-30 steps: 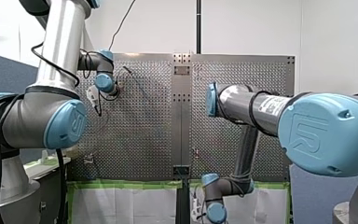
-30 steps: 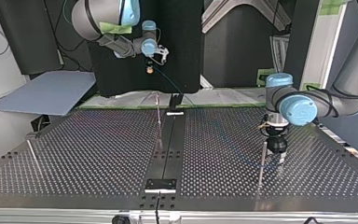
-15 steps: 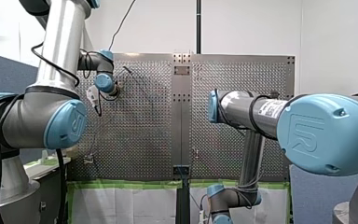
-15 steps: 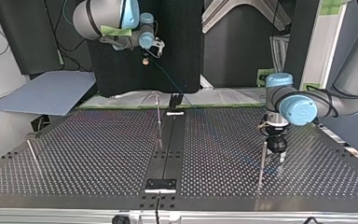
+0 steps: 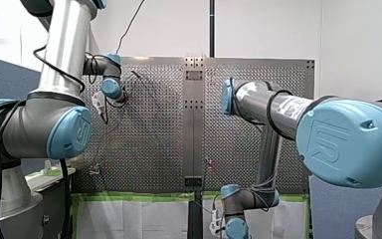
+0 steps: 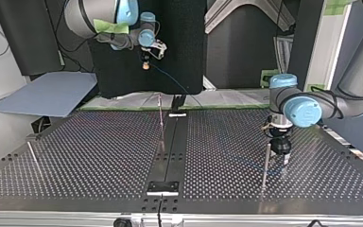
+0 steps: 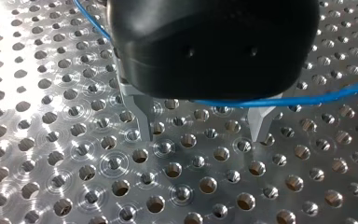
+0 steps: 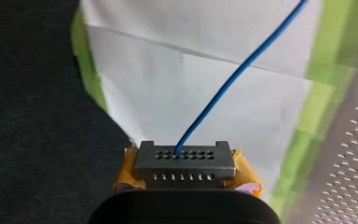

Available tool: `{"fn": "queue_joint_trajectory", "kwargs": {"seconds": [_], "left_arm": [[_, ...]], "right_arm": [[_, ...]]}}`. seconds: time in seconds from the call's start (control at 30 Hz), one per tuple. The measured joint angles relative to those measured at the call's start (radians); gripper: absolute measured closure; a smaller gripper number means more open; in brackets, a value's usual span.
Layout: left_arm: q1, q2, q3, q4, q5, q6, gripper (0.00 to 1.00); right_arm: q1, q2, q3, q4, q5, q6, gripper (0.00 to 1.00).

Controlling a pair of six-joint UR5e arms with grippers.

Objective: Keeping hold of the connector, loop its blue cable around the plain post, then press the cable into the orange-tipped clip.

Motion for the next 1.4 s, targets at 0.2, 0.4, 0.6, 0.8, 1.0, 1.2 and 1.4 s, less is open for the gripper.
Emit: {"fn": "queue_joint_trajectory", "kwargs": {"seconds": [0.2,0.4,0.6,0.8,1.0,1.2,1.4], "left_arm": [[0.0,0.0,0.0,-0.005,0.0,0.0,0.0],[0.0,0.0,-0.001,-0.006,0.0,-0.004,0.0],[0.0,0.0,-0.002,-0.006,0.0,-0.011,0.0],[0.0,0.0,-0.003,-0.006,0.0,-0.011,0.0],[0.0,0.0,-0.003,-0.007,0.0,-0.011,0.0],[0.0,0.0,-0.003,-0.008,0.0,-0.012,0.0],[0.0,0.0,-0.003,-0.008,0.0,-0.012,0.0]], "right_arm": [[-0.001,-0.056,0.057,-0.056,0.002,-0.009,1.0],[-0.007,-0.113,0.113,-0.074,0.0,-0.026,1.0],[-0.005,-0.169,0.169,-0.059,0.001,-0.049,1.0],[-0.005,-0.227,0.227,-0.073,0.002,-0.061,1.0],[-0.011,-0.283,0.283,-0.112,-0.004,-0.066,1.0],[-0.018,-0.341,0.32,-0.116,-0.009,-0.093,1.0],[-0.03,-0.394,0.325,-0.119,-0.022,-0.111,1.0]]}}
